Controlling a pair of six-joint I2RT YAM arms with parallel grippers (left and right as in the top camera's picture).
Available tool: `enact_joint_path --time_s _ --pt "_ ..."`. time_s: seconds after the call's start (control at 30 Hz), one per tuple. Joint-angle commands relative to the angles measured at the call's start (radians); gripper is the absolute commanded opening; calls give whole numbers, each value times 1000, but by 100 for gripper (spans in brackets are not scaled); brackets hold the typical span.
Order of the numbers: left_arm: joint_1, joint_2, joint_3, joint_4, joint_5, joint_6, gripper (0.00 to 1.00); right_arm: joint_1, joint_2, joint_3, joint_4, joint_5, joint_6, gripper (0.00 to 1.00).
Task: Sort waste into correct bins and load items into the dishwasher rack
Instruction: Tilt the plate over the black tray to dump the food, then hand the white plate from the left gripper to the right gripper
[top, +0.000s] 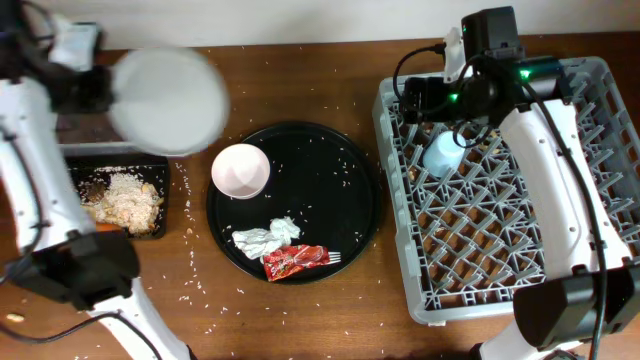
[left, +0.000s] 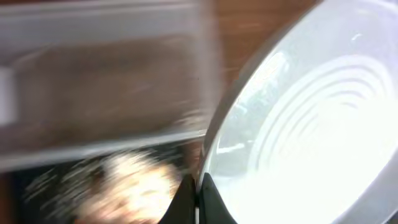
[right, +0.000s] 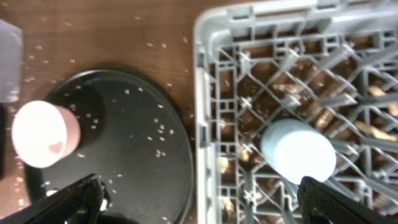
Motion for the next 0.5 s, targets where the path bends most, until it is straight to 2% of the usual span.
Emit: enact_joint_path --time_s 0.0,0.1,0.2,0.47 --pt "-171 43 2 -1 219 -10 0 23 3 -2 64 -124 -10 99" --pt "-291 140 2 -15 207 -19 0 69 3 -2 92 -130 -10 99" --pt "-354 230 2 -23 220 -29 0 104 18 -2 97 -130 -10 99" --pt "-349 234 3 -29 340 -29 0 167 134 -2 187 -241 -21 99"
